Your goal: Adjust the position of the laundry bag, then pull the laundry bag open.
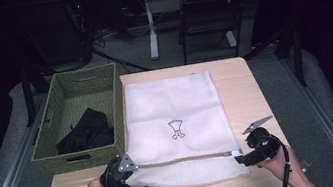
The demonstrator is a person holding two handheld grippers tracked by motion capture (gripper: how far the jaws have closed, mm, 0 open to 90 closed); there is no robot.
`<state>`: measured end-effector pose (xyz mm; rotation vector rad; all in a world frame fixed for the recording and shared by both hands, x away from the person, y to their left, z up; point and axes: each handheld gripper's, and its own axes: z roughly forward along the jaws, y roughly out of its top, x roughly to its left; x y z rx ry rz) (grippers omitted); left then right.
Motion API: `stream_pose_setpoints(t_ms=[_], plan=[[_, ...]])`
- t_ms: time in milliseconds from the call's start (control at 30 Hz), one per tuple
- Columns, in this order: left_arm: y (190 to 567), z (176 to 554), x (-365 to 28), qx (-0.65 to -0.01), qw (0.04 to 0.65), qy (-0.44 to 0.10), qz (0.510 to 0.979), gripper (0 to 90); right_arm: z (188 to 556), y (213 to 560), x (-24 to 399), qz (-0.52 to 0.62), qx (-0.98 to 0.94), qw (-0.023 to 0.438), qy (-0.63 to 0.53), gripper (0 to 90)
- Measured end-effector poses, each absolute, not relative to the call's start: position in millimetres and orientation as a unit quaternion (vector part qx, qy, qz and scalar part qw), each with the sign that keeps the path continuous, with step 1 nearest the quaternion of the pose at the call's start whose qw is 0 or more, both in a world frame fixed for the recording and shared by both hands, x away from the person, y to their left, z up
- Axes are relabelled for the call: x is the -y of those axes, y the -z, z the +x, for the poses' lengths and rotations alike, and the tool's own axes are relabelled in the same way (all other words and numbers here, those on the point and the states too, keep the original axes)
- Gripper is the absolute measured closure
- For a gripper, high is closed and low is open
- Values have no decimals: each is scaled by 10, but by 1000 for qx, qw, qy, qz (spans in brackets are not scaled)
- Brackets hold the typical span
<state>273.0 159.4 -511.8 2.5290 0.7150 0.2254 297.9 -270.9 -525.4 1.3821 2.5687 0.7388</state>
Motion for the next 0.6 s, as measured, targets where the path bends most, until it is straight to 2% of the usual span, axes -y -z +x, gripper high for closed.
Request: stream_pose_setpoints(t_ms=[167, 600], plan=[[5108, 2773, -1480, -250, 255, -97, 929, 112, 3080, 5273, 2733, 472, -844, 73, -246, 270], [5129, 2803, -1453, -252, 258, -98, 927, 100, 3248, 5403, 2639, 482, -843, 59, -231, 443]])
